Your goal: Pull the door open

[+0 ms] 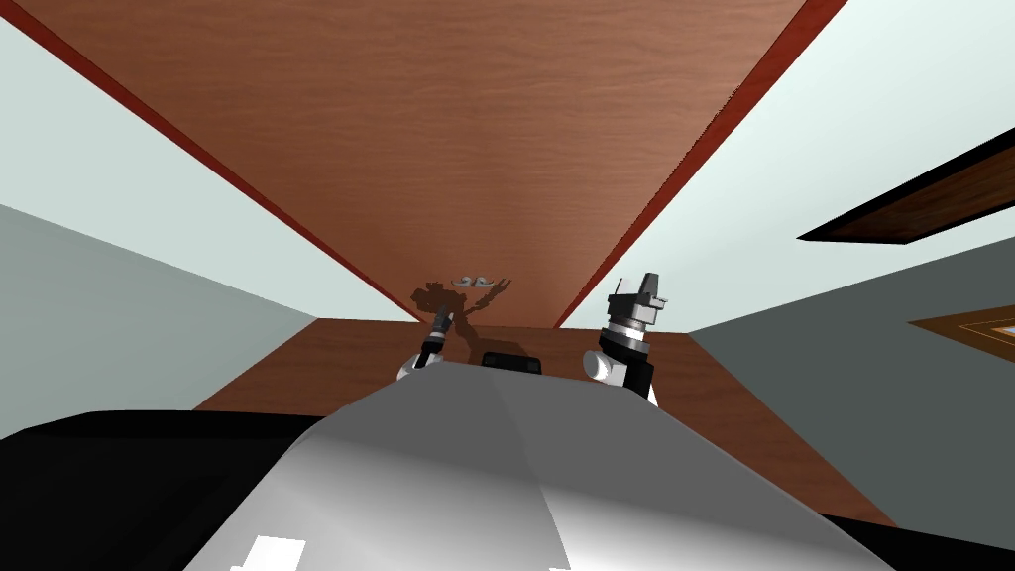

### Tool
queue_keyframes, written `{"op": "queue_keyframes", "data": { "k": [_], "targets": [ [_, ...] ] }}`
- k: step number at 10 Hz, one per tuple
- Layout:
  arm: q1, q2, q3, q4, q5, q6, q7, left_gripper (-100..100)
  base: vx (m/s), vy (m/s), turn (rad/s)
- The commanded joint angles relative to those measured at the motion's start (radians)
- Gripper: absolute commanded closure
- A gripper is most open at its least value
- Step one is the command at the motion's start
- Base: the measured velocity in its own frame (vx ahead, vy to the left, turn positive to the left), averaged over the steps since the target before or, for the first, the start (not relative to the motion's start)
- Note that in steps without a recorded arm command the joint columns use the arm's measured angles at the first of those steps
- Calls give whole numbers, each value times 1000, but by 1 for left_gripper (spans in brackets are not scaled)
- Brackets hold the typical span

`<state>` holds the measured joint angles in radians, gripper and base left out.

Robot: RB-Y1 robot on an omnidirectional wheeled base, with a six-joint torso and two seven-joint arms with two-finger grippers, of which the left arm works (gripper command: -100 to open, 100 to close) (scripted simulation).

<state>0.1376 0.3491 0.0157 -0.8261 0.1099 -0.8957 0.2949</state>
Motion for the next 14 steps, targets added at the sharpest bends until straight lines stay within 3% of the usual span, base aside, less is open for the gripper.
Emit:
{"op": "queue_keyframes", "data": {
  "k": [1,6,7,8,10,12,14],
  "targets": [
    [-7,8,-1,35,3,-11,3,-100,135,15,-111],
    [-26,24,-3,115,8,-39,12,-100,111,25,-57],
    [-25,21,-3,110,7,-38,10,-100,44,15,-18],
    [-17,35,26,133,22,-30,1,-100,19,53,22],
    [-14,41,41,143,30,-25,-5,-100,19,70,-1],
    [-13,52,80,171,50,-7,-21,-100,41,82,-30],
    [-31,43,100,186,60,6,-38,-100,100,132,-96]
  ]
}}
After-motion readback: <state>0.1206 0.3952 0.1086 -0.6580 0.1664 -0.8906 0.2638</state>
